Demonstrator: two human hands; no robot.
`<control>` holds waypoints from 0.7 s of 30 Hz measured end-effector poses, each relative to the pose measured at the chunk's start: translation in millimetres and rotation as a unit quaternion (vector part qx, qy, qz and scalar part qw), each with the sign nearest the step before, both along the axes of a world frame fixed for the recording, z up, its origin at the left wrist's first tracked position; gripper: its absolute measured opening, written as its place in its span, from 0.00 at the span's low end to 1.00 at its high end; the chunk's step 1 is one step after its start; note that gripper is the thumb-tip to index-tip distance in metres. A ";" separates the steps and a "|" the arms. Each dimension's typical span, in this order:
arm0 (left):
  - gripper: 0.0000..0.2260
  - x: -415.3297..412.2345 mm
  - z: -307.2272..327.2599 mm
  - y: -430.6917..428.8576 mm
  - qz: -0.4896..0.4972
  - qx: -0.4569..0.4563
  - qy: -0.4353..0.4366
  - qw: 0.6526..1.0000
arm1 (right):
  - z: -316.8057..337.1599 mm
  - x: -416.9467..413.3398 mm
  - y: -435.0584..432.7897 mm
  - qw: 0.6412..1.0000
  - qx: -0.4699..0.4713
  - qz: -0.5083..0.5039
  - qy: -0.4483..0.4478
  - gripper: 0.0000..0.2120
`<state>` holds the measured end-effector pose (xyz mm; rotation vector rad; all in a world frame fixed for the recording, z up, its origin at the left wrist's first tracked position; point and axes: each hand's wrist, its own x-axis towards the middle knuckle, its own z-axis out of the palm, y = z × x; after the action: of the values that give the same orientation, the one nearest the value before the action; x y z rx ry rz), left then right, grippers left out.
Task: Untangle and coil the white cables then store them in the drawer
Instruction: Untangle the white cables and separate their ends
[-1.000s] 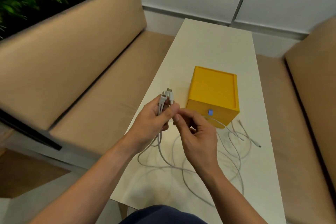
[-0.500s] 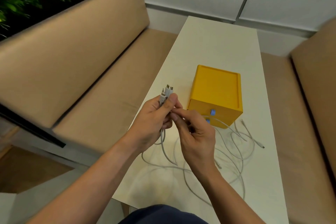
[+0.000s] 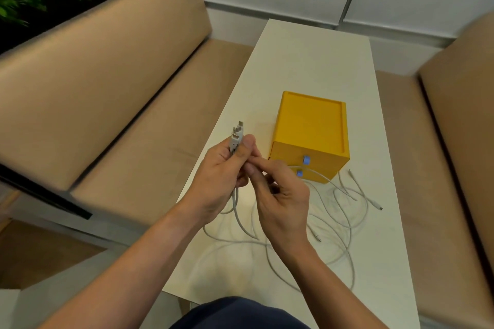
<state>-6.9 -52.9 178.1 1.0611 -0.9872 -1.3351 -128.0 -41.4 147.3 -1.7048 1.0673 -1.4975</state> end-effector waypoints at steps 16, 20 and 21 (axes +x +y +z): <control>0.24 72.4 32.6 -14.3 0.169 0.014 0.012 0.985 | -20.6 -115.3 -16.4 0.898 0.313 0.152 0.271 0.16; 0.19 54.1 25.9 -5.8 0.099 -0.013 -0.156 0.983 | 6.1 -110.2 -14.2 0.934 0.185 0.100 0.289 0.15; 0.18 44.3 25.0 -3.7 0.074 -0.031 -0.204 0.976 | 13.6 -105.3 -12.6 0.934 0.145 0.106 0.308 0.15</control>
<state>37.3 -56.6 203.1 1.3641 -1.2143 -0.9764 -233.3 -53.9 161.0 -2.0388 1.2812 -0.6300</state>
